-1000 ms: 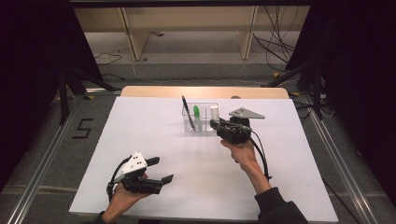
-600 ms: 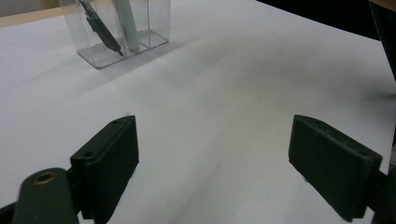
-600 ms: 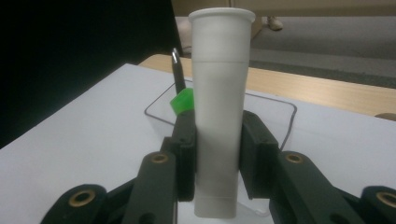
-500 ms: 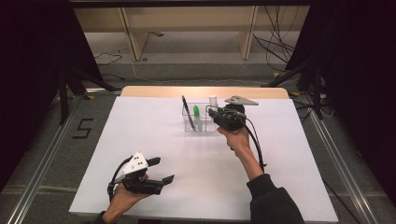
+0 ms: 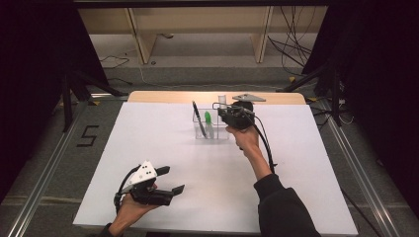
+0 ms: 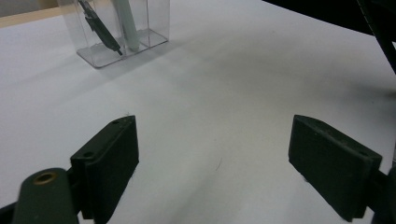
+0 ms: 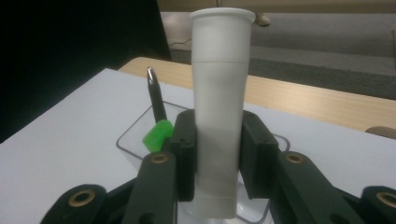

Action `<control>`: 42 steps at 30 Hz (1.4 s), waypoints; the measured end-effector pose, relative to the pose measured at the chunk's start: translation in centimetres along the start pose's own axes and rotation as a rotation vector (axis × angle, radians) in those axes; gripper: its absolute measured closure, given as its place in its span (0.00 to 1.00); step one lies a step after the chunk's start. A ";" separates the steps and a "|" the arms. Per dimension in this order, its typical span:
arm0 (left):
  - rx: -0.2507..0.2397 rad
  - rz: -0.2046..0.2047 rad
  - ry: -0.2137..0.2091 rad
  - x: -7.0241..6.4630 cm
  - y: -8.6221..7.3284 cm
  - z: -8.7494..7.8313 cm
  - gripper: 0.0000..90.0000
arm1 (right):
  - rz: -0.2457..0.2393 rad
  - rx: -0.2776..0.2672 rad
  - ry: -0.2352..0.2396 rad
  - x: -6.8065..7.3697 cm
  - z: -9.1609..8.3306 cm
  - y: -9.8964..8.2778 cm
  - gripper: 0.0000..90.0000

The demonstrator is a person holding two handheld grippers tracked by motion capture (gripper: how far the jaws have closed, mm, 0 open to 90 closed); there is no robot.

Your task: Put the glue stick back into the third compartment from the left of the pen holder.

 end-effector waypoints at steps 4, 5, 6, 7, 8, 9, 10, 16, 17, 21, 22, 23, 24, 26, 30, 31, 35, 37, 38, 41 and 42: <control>-0.007 -0.002 -0.001 0.0 0.0 0.0 0.18 | -0.003 -0.002 -0.010 -0.1 0.2 0.4 0.79; -0.007 -0.002 0.000 0.0 0.0 0.0 0.18 | -0.005 -0.002 -0.012 -0.2 0.3 0.4 0.79; -0.007 -0.002 0.000 0.0 0.0 0.0 0.18 | -0.005 -0.001 -0.015 -0.2 0.3 0.4 0.79; -0.007 -0.004 -0.001 0.0 0.0 0.0 0.18 | -0.003 -0.001 -0.017 -0.2 0.4 0.5 0.79; -0.008 -0.002 -0.001 0.0 0.0 0.0 0.18 | 0.000 0.001 -0.018 -0.3 0.5 0.5 0.79; -0.008 -0.002 -0.001 0.0 0.0 0.0 0.18 | -0.001 0.003 -0.020 -0.3 0.5 0.5 0.79; -0.009 -0.002 -0.002 0.0 0.1 0.0 0.18 | 0.000 0.004 -0.022 -0.3 0.6 0.5 0.79; -0.008 -0.003 -0.003 -0.1 0.0 0.0 0.18 | 0.001 0.015 -0.031 -0.5 1.1 0.7 0.79; -0.006 -0.001 -0.003 -0.1 0.0 0.0 0.18 | 0.000 0.017 -0.034 -0.5 1.2 0.7 0.79; -0.006 0.002 -0.003 -0.1 0.0 0.0 0.18 | -0.002 0.032 -0.045 -0.6 1.7 0.6 0.79; -0.005 0.002 -0.002 -0.1 0.0 0.0 0.18 | -0.001 0.034 -0.047 -0.6 1.8 0.6 0.79; -0.006 0.002 -0.003 -0.1 0.0 0.0 0.18 | -0.001 0.038 -0.048 -0.6 1.9 0.5 0.79; -0.006 0.004 -0.003 -0.1 0.1 0.0 0.18 | -0.002 0.042 -0.052 -0.6 2.0 0.5 0.79; -0.006 0.001 -0.003 -0.1 0.0 0.0 0.18 | -0.004 0.048 -0.059 -0.8 2.2 0.4 0.79; -0.005 0.003 -0.004 -0.1 0.0 0.0 0.18 | 0.005 0.063 -0.072 -1.0 2.5 0.0 0.79; -0.005 0.002 -0.004 -0.2 0.0 0.0 0.18 | 0.006 0.069 -0.075 -1.1 2.6 -0.1 0.78; -0.001 0.005 -0.004 -0.1 0.0 0.0 0.18 | 0.014 0.070 -0.080 -1.2 2.8 -0.2 0.78; 0.000 0.006 -0.004 -0.2 0.0 0.0 0.18 | 0.015 0.074 -0.082 -1.2 2.9 -0.3 0.78; -0.001 0.006 -0.003 -0.2 0.0 0.0 0.18 | 0.015 0.076 -0.084 -1.2 3.0 -0.4 0.78; -0.001 0.008 -0.006 -0.2 0.0 0.0 0.18 | 0.015 0.084 -0.087 -1.2 3.2 -0.6 0.78; 0.000 0.008 -0.006 -0.2 0.0 0.0 0.18 | 0.016 0.087 -0.087 -1.2 3.3 -0.6 0.78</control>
Point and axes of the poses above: each handheld gripper's, and its own axes: z roughly forward along the jaws, y roughly out of its top, x roughly to its left, the point moved 4 cm from there along z, roughly forward along the jaws, and after that the axes turned 10 degrees about -z, right-handed, at the moved point
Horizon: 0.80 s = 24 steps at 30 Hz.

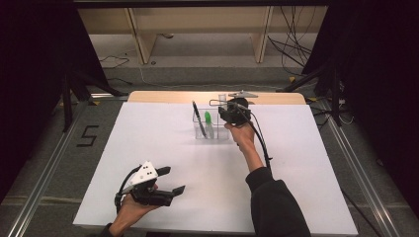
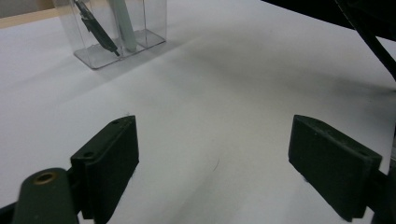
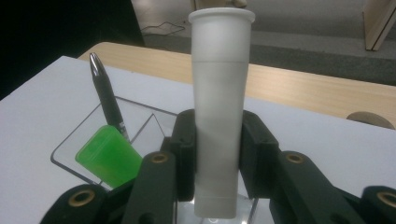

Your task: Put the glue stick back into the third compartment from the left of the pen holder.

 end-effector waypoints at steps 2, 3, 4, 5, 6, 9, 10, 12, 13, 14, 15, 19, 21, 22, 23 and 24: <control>0.003 0.002 0.000 0.0 0.0 0.0 0.18 | 0.004 0.001 0.002 0.1 0.1 -0.1 0.78; 0.002 0.000 0.000 0.0 0.0 0.0 0.18 | 0.003 0.003 0.001 0.1 0.2 -0.1 0.78; 0.003 0.001 0.000 0.0 0.0 0.0 0.18 | 0.001 0.003 0.001 0.1 0.2 -0.1 0.78; 0.002 0.001 0.000 0.0 0.0 0.0 0.18 | 0.005 0.005 0.002 0.2 0.3 -0.1 0.78; 0.002 0.003 0.000 0.0 0.0 0.0 0.18 | 0.005 0.007 0.001 0.2 0.3 -0.2 0.78; 0.001 0.005 0.000 0.0 0.0 0.0 0.18 | 0.000 0.007 -0.002 0.2 0.3 -0.1 0.63; 0.002 0.005 0.000 0.0 0.0 0.0 0.18 | -0.003 0.012 0.001 0.2 0.2 0.0 0.57; 0.003 0.002 -0.002 0.0 0.0 0.0 0.18 | -0.007 0.005 -0.002 0.1 -0.2 0.2 0.49; 0.002 -0.002 -0.002 -0.1 0.0 0.0 0.18 | 0.001 0.000 0.004 0.1 -0.5 0.3 0.46; 0.002 -0.001 -0.001 -0.1 0.0 0.0 0.18 | 0.006 -0.009 0.009 0.1 -0.9 0.5 0.44; 0.004 0.002 0.000 -0.1 0.0 0.1 0.18 | 0.008 -0.017 0.011 0.0 -1.2 0.6 0.43; 0.006 0.002 -0.001 -0.1 -0.1 0.1 0.18 | 0.015 -0.024 0.021 -0.4 -2.1 0.8 0.42; 0.005 0.001 0.000 -0.1 -0.1 0.1 0.18 | 0.004 -0.025 0.024 -0.4 -2.4 0.8 0.42; 0.005 -0.001 0.000 -0.1 -0.1 0.1 0.18 | -0.002 -0.025 0.027 -0.3 -2.6 0.8 0.42; 0.005 -0.001 0.000 -0.1 -0.1 0.1 0.18 | -0.008 -0.027 0.030 -0.2 -2.8 0.7 0.42; 0.005 -0.001 0.000 -0.1 -0.1 0.1 0.18 | -0.017 -0.030 0.040 -0.1 -3.0 0.7 0.42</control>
Point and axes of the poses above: each handheld gripper's, and its own axes: z roughly forward along the jaws, y roughly out of its top, x roughly to its left, the point moved 4 cm from there along z, roughly forward along the jaws, and after that the axes turned 10 degrees about -z, right-handed, at the moved point
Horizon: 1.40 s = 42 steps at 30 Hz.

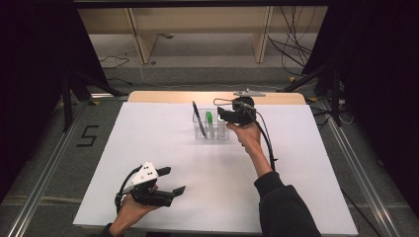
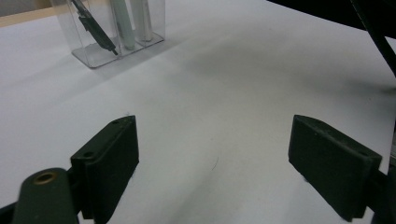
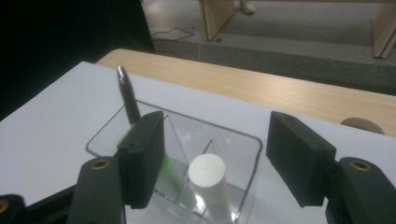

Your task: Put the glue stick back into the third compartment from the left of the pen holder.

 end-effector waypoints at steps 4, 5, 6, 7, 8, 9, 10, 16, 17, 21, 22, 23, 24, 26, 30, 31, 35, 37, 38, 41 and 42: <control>0.000 0.002 -0.001 0.0 0.0 0.0 0.18 | -0.013 0.000 0.032 0.6 -0.9 -0.4 0.42; 0.000 0.002 0.000 0.0 0.0 0.0 0.18 | -0.011 -0.005 0.045 0.9 -1.2 -0.5 0.42; -0.001 0.001 0.000 0.0 0.0 0.0 0.18 | -0.014 -0.007 0.059 1.1 -1.5 -0.7 0.41; -0.001 0.000 0.000 0.0 0.0 0.0 0.18 | -0.019 -0.007 0.068 1.4 -1.8 -0.8 0.40; 0.000 0.000 0.001 0.0 0.0 0.0 0.18 | -0.027 -0.010 0.079 1.7 -2.2 -1.0 0.40; 0.000 0.002 0.001 0.0 0.0 0.0 0.18 | -0.036 -0.014 0.089 1.9 -2.6 -1.2 0.40; 0.001 0.002 0.000 0.0 0.0 0.0 0.18 | -0.035 -0.022 0.101 2.1 -3.0 -1.3 0.40; 0.004 0.007 0.001 -0.1 0.0 0.1 0.18 | -0.026 -0.041 0.175 3.5 -4.9 -3.3 0.40; 0.007 0.004 0.002 -0.1 0.0 0.1 0.18 | -0.031 -0.037 0.181 3.7 -5.1 -3.6 0.39; 0.004 0.005 0.002 -0.1 0.0 0.1 0.18 | -0.039 -0.039 0.206 4.4 -5.8 -4.7 0.39; 0.004 0.004 0.002 -0.1 0.0 0.1 0.18 | -0.038 -0.041 0.211 4.5 -6.0 -4.9 0.39; 0.004 0.005 0.002 0.0 0.0 0.1 0.18 | -0.040 -0.043 0.216 4.7 -6.2 -5.1 0.39; 0.004 0.005 0.002 0.0 0.0 0.1 0.18 | -0.043 -0.045 0.220 4.8 -6.4 -5.3 0.39; 0.003 0.003 0.001 0.0 0.0 0.0 0.18 | -0.048 -0.053 0.222 4.9 -6.8 -5.6 0.38; 0.005 0.006 0.001 0.0 -0.1 0.1 0.18 | -0.039 -0.061 0.234 5.0 -7.6 -6.2 0.37; 0.005 0.005 0.001 -0.1 -0.1 0.1 0.18 | -0.040 -0.061 0.233 5.0 -7.8 -6.5 0.37; 0.006 0.004 0.001 0.0 -0.1 0.1 0.18 | -0.023 -0.067 0.242 4.9 -8.4 -7.3 0.37; 0.008 0.001 0.001 0.1 -0.1 0.2 0.18 | -0.021 -0.072 0.243 4.9 -8.7 -7.7 0.37; 0.009 -0.001 0.002 0.1 -0.1 0.2 0.18 | -0.020 -0.075 0.242 4.8 -8.8 -7.9 0.37; 0.008 -0.001 0.002 0.1 -0.1 0.2 0.18 | -0.038 -0.064 0.238 4.9 -9.1 -8.4 0.37; 0.008 -0.001 0.003 0.1 -0.1 0.2 0.18 | -0.045 -0.064 0.233 4.9 -9.2 -8.5 0.37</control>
Point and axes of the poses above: each handheld gripper's, and its own axes: z roughly forward along the jaws, y roughly out of its top, x roughly to its left, the point moved 4 cm from there along z, roughly forward along the jaws, and after that the axes turned 10 degrees about -z, right-handed, at the moved point
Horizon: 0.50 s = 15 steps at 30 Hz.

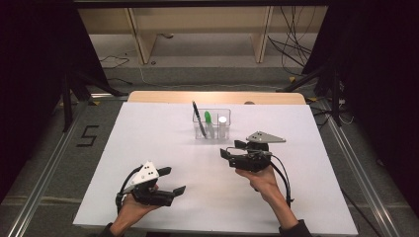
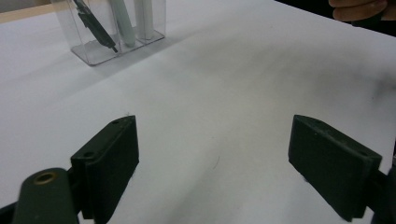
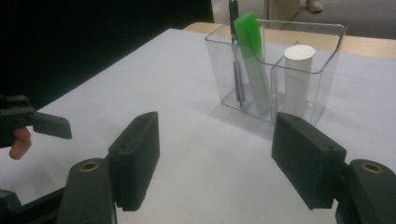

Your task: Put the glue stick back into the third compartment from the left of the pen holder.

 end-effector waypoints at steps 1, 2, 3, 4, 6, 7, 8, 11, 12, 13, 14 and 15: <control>-0.002 -0.001 0.001 0.0 0.0 0.0 0.18 | -0.004 -0.001 0.003 0.1 -0.1 -0.1 0.37; -0.002 -0.003 0.002 0.1 0.0 0.0 0.18 | -0.002 0.000 0.010 0.2 -0.2 -0.3 0.37; -0.001 -0.003 0.003 0.1 0.0 0.0 0.18 | -0.006 0.000 0.013 0.3 -0.4 -0.4 0.37; 0.000 -0.002 0.003 0.1 0.0 0.0 0.18 | -0.011 0.001 0.015 0.4 -0.5 -0.5 0.37; -0.002 -0.002 0.001 0.1 0.1 0.0 0.18 | -0.021 0.003 0.016 0.5 -0.7 -0.8 0.36; -0.003 -0.005 0.000 0.0 0.1 0.0 0.18 | -0.022 0.002 0.020 0.6 -0.9 -0.9 0.36; -0.002 -0.001 0.001 0.0 0.1 0.0 0.18 | -0.021 -0.001 0.024 0.6 -1.0 -1.0 0.36; 0.000 -0.003 -0.001 -0.1 0.1 0.0 0.18 | -0.026 -0.004 0.033 0.8 -1.2 -1.3 0.35; -0.001 -0.002 -0.001 0.0 0.1 0.0 0.18 | -0.028 -0.006 0.033 0.8 -1.3 -1.4 0.35; -0.001 -0.003 -0.002 -0.1 0.1 0.0 0.18 | -0.028 -0.007 0.036 0.9 -1.4 -1.5 0.35; 0.000 -0.002 -0.003 -0.1 0.1 0.0 0.18 | -0.025 -0.010 0.043 1.0 -1.6 -1.6 0.35; 0.000 -0.001 -0.004 -0.1 0.1 0.1 0.18 | -0.029 -0.013 0.045 1.0 -1.7 -1.7 0.34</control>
Point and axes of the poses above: each handheld gripper's, and its own axes: z roughly forward along the jaws, y roughly out of its top, x roughly to its left, the point moved 4 cm from there along z, roughly forward along the jaws, and after that the axes turned 10 degrees about -z, right-handed, at the moved point
